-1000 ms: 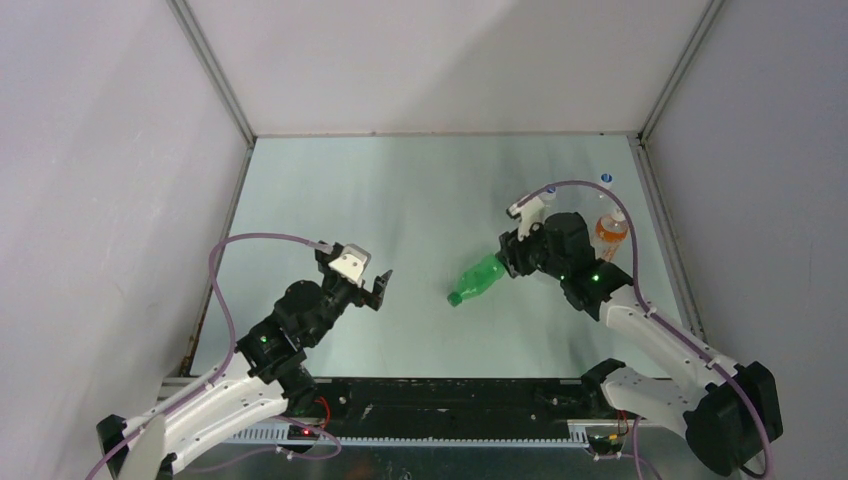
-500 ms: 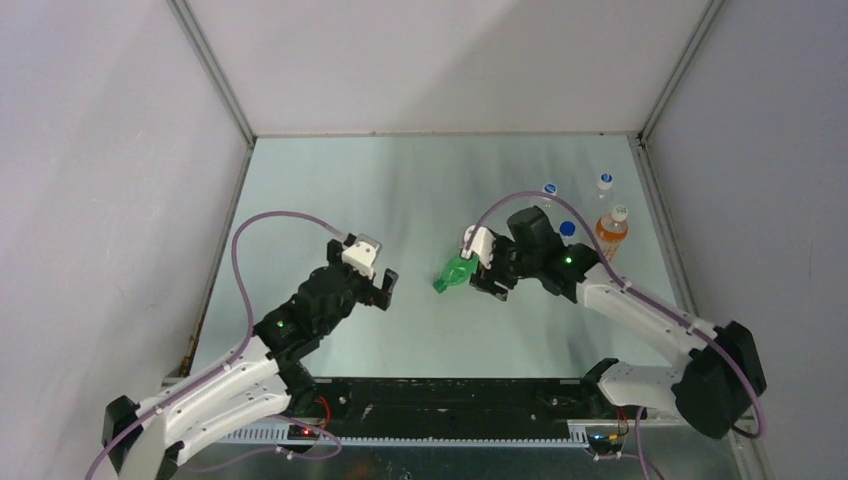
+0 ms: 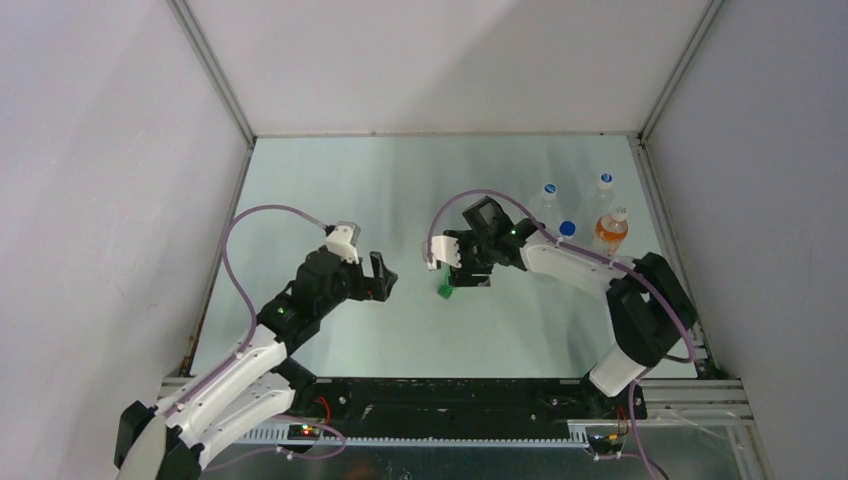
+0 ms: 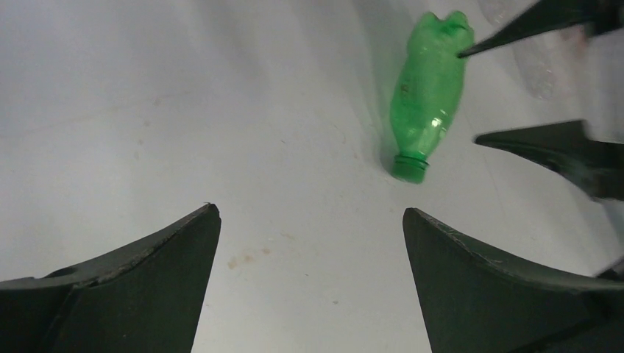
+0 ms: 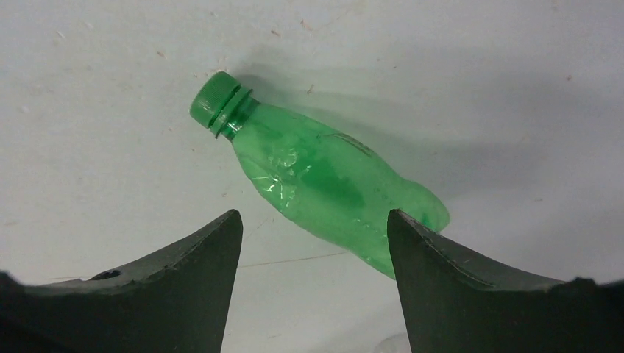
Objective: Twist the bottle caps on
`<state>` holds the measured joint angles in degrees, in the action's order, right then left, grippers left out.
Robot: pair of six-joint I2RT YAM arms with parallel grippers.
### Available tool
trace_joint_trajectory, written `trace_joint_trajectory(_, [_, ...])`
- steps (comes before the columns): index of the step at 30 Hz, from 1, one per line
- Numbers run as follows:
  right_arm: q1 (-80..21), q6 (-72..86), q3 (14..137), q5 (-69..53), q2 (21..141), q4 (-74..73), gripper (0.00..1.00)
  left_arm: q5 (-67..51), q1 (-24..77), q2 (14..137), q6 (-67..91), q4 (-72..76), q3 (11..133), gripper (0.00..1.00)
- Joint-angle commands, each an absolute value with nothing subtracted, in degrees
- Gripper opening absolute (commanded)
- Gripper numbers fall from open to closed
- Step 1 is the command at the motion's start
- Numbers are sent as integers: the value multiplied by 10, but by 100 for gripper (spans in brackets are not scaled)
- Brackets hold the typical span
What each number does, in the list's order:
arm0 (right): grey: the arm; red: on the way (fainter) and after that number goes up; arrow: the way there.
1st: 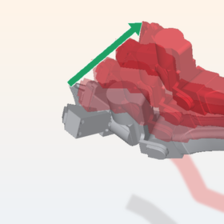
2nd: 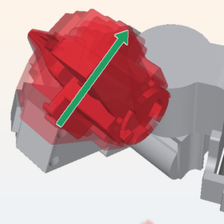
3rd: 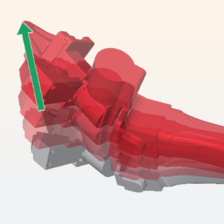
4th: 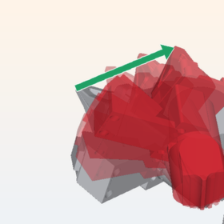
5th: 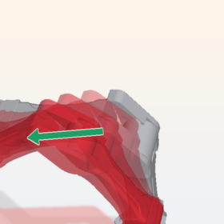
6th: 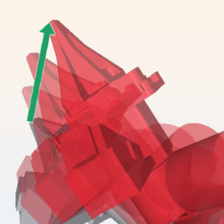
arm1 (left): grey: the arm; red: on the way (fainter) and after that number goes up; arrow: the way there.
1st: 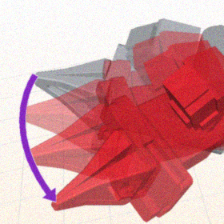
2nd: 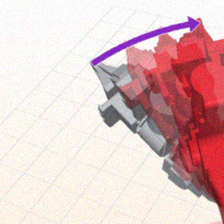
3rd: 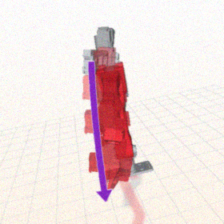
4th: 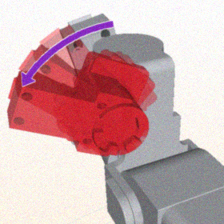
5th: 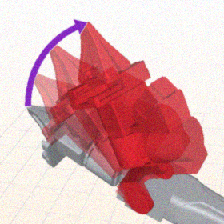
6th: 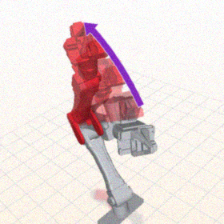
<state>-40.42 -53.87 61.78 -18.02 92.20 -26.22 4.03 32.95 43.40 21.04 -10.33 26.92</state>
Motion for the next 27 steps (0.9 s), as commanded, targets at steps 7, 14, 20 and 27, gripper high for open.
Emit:
trace_joint_trajectory(7, [-407,-587,675,-180,1037,-268,72,9,322,423,311,-96,289,100])
trace_joint_trajectory(14, [-409,-510,677,-195,1055,-275,56,54,322,387,334,-51,249,100])
trace_joint_trajectory(20, [-410,-378,677,-220,1030,-284,37,56,323,405,409,38,214,96])
trace_joint_trajectory(27, [-433,-184,677,-211,1002,-299,31,38,323,491,524,111,210,92])
